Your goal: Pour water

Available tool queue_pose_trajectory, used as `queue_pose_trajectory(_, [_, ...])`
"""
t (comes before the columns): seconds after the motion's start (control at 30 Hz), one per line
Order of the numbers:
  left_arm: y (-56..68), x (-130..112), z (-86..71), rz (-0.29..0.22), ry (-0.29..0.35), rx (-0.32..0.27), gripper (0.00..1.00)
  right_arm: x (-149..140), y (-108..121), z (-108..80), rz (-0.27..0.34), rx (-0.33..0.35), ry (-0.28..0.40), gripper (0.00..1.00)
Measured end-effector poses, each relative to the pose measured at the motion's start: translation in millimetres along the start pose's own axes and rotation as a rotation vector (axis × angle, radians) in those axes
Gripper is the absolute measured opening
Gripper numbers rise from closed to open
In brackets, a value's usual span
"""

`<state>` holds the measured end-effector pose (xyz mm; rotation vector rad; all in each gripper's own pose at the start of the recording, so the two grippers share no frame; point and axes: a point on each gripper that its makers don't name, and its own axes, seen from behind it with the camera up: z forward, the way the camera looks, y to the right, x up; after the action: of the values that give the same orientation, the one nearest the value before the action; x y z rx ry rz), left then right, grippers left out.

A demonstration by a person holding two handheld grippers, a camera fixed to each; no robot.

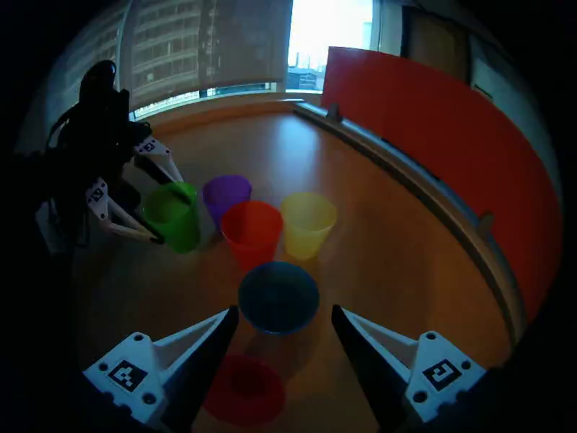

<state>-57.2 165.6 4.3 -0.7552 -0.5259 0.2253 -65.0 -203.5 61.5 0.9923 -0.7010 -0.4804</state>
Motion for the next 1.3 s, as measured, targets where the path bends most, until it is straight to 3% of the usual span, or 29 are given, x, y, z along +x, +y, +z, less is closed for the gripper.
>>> queue_pose_trajectory(0.83, [-0.2,-1.2,-19.6,-0.012,0.023,0.009,0.83,-10.0,-5.4,31.6,-0.002,0.02,-0.056,1.0])
queue_pose_trajectory(1.3, [-0.4,-2.1,-23.1,-0.014,0.028,0.008,0.83,-7.8,-4.3,44.0,0.011,0.011,-0.048,1.0])
